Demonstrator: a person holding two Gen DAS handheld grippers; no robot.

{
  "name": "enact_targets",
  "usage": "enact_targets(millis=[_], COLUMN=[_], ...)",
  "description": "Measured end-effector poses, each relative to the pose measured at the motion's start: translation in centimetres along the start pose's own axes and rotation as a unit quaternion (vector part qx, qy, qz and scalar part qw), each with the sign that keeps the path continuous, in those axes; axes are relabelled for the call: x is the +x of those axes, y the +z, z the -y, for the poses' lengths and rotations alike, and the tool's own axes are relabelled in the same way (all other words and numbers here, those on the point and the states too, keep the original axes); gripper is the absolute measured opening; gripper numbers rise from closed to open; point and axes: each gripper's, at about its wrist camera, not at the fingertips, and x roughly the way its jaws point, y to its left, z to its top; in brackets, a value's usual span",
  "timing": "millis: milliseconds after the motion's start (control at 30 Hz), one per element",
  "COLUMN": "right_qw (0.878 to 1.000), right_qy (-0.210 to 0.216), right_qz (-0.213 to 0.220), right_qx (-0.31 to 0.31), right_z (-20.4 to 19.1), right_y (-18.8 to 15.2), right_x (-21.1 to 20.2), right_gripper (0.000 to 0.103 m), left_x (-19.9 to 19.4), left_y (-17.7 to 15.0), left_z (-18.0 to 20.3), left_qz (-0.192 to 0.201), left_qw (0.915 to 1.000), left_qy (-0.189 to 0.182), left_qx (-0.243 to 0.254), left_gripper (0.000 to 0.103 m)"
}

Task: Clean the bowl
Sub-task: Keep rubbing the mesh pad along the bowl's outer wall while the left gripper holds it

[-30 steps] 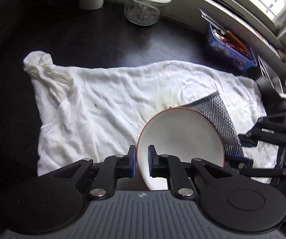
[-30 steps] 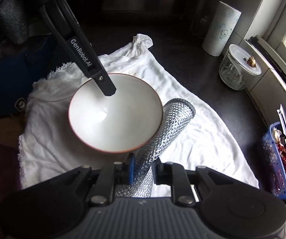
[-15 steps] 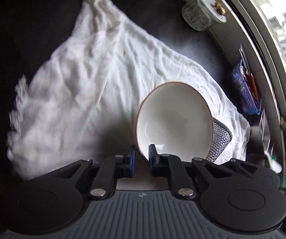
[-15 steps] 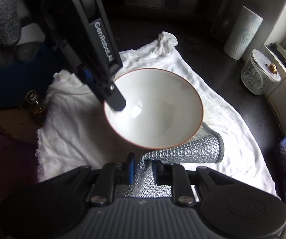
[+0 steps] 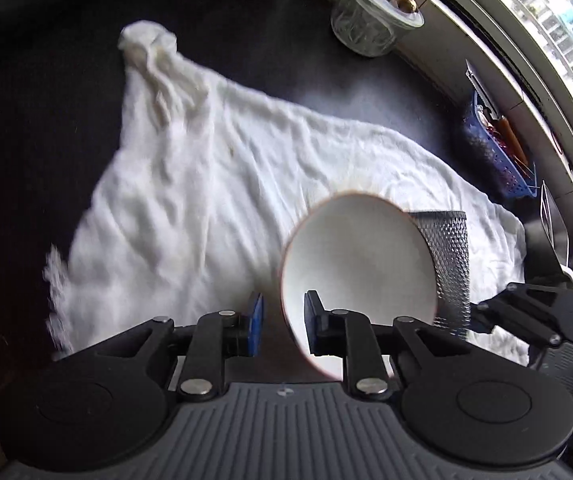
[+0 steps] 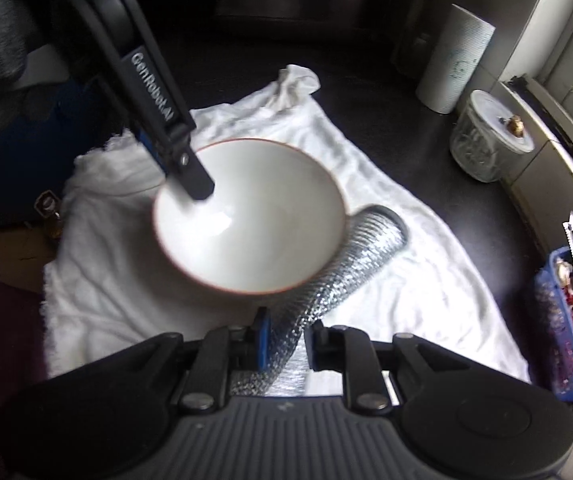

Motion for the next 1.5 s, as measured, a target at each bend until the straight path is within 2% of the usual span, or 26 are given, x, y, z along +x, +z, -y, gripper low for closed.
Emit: enact_targets(millis=[167, 300, 400, 500, 633, 700, 867, 967, 1067, 1200, 1267, 1367, 1433, 1500], right_qw=[1.0, 1.0, 1.0, 1.0, 1.0, 1.0, 1.0, 0.999, 1.0, 1.0, 1.0, 1.0, 1.0, 1.0], right_qy=[-0.004, 0.001, 0.01, 0.015, 0.02, 0.024, 0.028, 0.029, 0.02, 0.003, -0.001, -0.004, -0.004, -0.002], right_qz=[0.001, -0.003, -0.006, -0.005, 0.002, 0.01, 0.009, 0.013, 0.016, 0.018, 0.017, 0.014, 0.01, 0.004], right_qx=[-0.019, -0.025, -0.023, -0.017, -0.003, 0.0, -0.007, -0.003, 0.002, 0.005, 0.001, -0.008, -0.014, -0.018], right_z=[0.3, -0.3, -1.0, -1.9, -2.6, -2.8, -3.3, -3.0, -2.2, -0.6, -0.1, 0.4, 0.5, 0.4], right_y=[0.4, 0.3, 0.1, 0.0, -0.1, -0.2, -0.1, -0.3, -0.4, 0.0, 0.2, 0.5, 0.7, 0.8], right_x=[0.0, 0.2, 0.3, 0.4, 0.3, 0.0, 0.0, -0.1, -0.2, -0.1, 0.0, 0.2, 0.4, 0.6], right_gripper=[0.019, 0.019, 0.019, 0.02, 0.02, 0.02, 0.02, 0.02, 0.02, 0.019, 0.019, 0.019, 0.019, 0.019], left_x=[0.4, 0.3, 0.0, -0.2, -0.4, -0.2, -0.2, -0.2, -0.2, -0.3, -0.2, 0.1, 0.3, 0.3], left_y=[1.8, 1.0, 0.2, -0.7, -2.1, -3.2, -4.6, -4.1, -3.2, -1.2, -0.2, 1.5, 2.1, 2.2], left_z=[0.6, 0.9, 0.2, -0.6, -1.5, -1.4, -0.2, -0.2, 0.3, 0.6, 0.7, 0.7, 0.9, 0.7], left_qz=[0.005, 0.008, 0.01, 0.009, -0.001, -0.015, -0.018, -0.024, -0.027, -0.006, 0.001, 0.01, 0.016, 0.017], left_qw=[0.997, 0.9977, 0.9998, 0.9983, 0.9897, 0.9821, 0.9789, 0.9826, 0.9921, 0.9995, 1.0, 0.9986, 0.997, 0.9972], left_qy=[-0.007, -0.008, -0.012, -0.017, -0.028, -0.037, -0.052, -0.056, -0.041, -0.006, 0.003, -0.006, -0.01, -0.013], left_qx=[0.077, 0.066, 0.011, -0.054, -0.14, -0.184, -0.197, -0.176, -0.115, -0.032, 0.001, 0.051, 0.076, 0.072], left_gripper=[0.016, 0.012, 0.01, 0.01, 0.01, 0.012, 0.015, 0.016, 0.022, 0.022, 0.022, 0.022, 0.016, 0.014])
